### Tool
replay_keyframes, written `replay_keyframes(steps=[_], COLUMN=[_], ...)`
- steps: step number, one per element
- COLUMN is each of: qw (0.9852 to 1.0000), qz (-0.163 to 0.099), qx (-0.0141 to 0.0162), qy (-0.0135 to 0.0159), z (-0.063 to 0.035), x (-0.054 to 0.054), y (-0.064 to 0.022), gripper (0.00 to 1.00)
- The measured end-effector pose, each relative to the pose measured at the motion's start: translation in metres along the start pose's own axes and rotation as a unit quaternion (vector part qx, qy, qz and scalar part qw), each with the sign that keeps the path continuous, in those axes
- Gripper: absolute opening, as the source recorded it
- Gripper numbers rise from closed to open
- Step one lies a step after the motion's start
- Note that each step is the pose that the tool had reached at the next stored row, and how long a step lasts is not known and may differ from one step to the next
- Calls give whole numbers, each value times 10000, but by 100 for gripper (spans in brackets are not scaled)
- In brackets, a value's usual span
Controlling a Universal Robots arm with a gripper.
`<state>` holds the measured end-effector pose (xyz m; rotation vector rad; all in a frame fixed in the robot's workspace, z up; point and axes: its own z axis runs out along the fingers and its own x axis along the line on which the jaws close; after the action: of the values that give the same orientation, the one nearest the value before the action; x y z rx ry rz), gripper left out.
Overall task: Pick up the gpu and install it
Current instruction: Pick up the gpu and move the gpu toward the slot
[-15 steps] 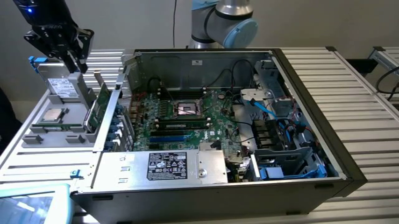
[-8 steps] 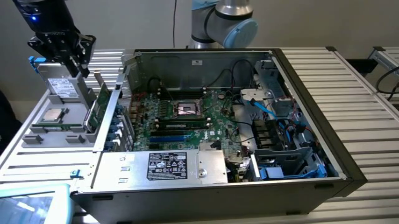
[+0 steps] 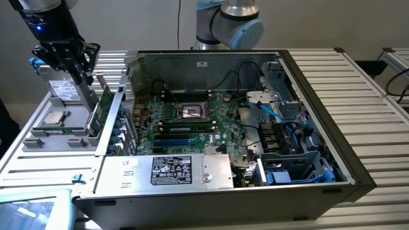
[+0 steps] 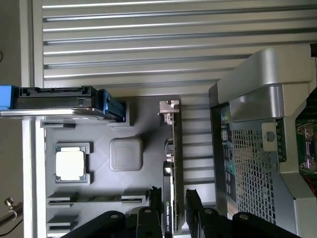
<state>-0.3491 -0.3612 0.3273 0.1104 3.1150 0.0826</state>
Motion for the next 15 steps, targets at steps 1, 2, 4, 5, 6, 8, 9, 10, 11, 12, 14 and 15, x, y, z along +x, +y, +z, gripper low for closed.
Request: replay_keyframes(steps=[1, 2, 4, 5, 6, 8, 9, 10, 11, 12, 14, 15], qw=[10000, 10000, 10000, 10000, 10000, 10000, 10000, 10000, 10000, 10000, 10000, 10000], qz=[0, 0, 0, 1, 0, 0, 0, 0, 0, 0, 0, 0], qx=[0, 0, 0, 0, 0, 0, 0, 0, 0, 0, 0, -1], qy=[0, 0, 0, 0, 0, 0, 0, 0, 0, 0, 0, -1], z=[18, 36, 71, 89, 107, 144, 162, 180, 198, 216, 251, 270], x=[0, 0, 2, 2, 2, 3, 3, 4, 6, 7, 12, 14], y=[-4, -9, -14, -17, -19, -25, -28, -32, -36, -41, -51, -56], gripper=[35, 35, 35, 36, 36, 43, 43, 43, 43, 43, 43, 43])
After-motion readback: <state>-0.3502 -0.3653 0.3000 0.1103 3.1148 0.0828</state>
